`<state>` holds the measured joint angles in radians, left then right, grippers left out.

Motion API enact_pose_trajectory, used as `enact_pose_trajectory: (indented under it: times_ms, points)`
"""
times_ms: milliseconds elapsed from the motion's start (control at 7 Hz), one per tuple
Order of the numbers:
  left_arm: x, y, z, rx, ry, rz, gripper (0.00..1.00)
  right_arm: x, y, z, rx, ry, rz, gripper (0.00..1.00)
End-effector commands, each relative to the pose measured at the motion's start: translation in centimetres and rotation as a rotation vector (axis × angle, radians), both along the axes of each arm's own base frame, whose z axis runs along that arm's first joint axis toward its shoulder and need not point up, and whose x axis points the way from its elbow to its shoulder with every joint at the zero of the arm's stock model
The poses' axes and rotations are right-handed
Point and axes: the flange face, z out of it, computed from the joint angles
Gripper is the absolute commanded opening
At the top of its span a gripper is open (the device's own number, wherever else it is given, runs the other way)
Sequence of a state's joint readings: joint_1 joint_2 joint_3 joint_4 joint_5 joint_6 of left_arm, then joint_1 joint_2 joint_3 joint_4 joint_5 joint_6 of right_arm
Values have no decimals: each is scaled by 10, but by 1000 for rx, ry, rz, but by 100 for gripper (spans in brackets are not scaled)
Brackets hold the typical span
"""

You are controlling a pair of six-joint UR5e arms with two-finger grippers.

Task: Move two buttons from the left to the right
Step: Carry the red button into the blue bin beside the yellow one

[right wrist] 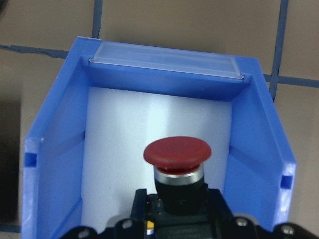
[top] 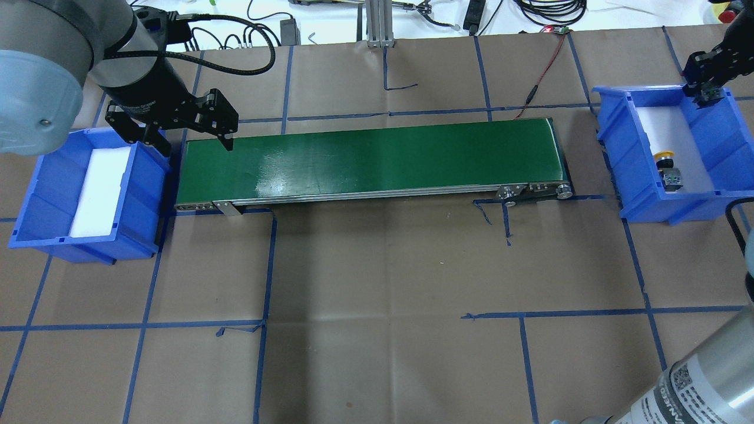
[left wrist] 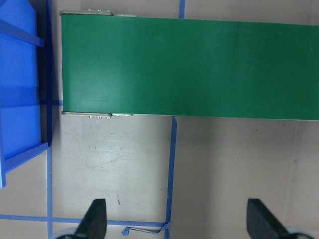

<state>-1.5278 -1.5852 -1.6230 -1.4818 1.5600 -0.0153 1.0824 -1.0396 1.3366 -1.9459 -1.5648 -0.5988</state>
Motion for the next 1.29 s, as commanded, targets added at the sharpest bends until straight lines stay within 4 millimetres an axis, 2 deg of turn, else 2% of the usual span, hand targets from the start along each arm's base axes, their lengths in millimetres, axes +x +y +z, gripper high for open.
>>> enact_pose_trajectory:
  times_ms: [0, 286, 571, 1000, 1143]
  points:
    - [0, 0, 0, 1, 0, 0, 100, -1, -17, -51, 5, -55, -50, 2]
    - [0, 0, 0, 1, 0, 0, 100, 20, -25, -75, 20, -71, -49, 2]
    - [0, 0, 0, -1, 0, 0, 100, 19, -24, -87, 38, -70, -36, 2]
    - [0, 0, 0, -1, 0, 0, 100, 13, -20, -87, 53, -62, -45, 3]
    - [0, 1, 1, -2, 0, 0, 100, 13, -20, -88, 56, -61, -43, 13]
